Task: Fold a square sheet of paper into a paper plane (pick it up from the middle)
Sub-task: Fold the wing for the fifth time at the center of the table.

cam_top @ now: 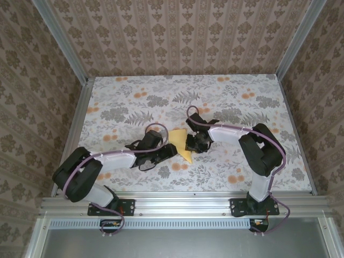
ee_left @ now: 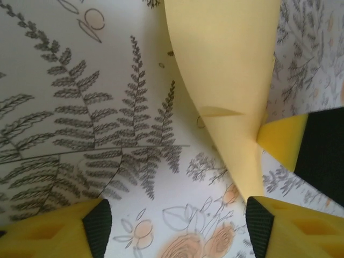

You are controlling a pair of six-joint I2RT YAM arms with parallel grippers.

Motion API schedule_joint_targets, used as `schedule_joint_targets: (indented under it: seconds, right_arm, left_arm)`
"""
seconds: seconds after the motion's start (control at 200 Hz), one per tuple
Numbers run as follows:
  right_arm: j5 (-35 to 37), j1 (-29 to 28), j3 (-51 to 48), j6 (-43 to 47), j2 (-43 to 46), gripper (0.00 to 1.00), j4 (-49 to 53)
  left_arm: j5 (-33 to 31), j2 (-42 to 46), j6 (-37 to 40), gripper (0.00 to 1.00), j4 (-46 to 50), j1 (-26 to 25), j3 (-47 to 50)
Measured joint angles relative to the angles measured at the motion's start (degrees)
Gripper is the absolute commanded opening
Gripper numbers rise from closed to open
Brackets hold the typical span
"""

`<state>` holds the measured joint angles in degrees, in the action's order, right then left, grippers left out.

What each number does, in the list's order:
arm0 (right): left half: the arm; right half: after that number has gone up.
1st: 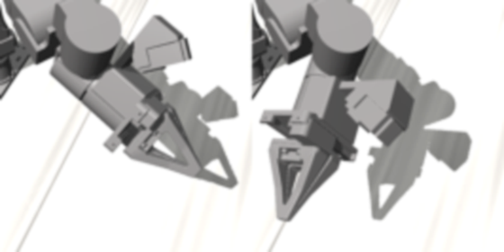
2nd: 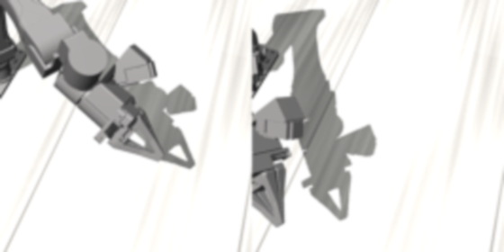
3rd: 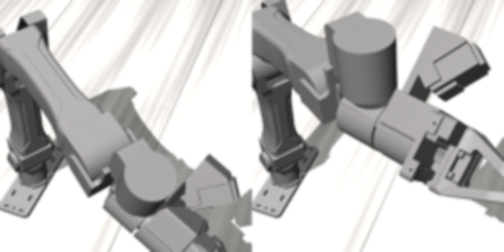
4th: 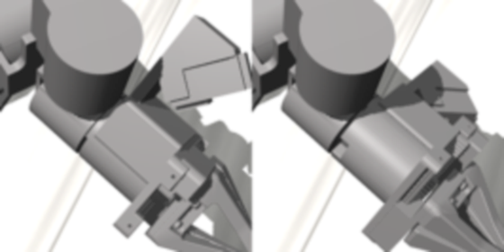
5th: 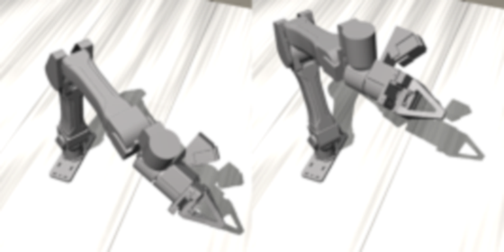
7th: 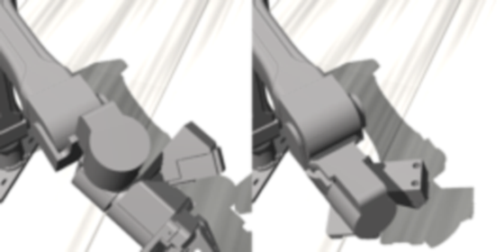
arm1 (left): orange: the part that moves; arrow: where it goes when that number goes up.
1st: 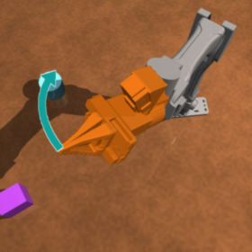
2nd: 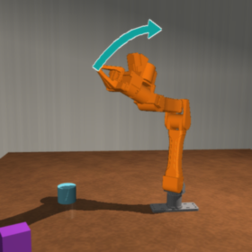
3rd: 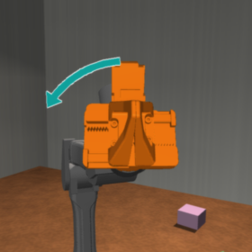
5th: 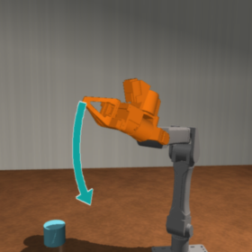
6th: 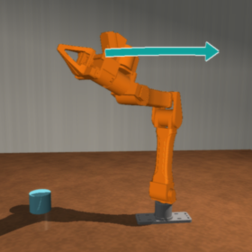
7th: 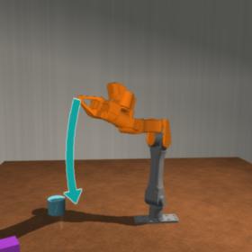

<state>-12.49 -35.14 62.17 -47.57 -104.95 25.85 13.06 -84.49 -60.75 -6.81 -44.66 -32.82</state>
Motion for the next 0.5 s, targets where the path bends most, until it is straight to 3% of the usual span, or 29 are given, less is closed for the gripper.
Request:
schedule_joint_targets:
  seconds: [0.31, 0.5]
  right_arm:
    - [-0.2, 0.0, -0.5, -1.2, 0.1, 0.20, -0.7]
    - [-0.5, 0.1, -1.0, -2.1, 0.3, 0.20, -1.5]
  left_arm:
    - [-0.9, -5.9, -1.9, 0.50, -8.3, -0.9, -1.6]
    - [-1.3, -8.9, -2.7, 0.36, -10.8, -1.1, -3.2]
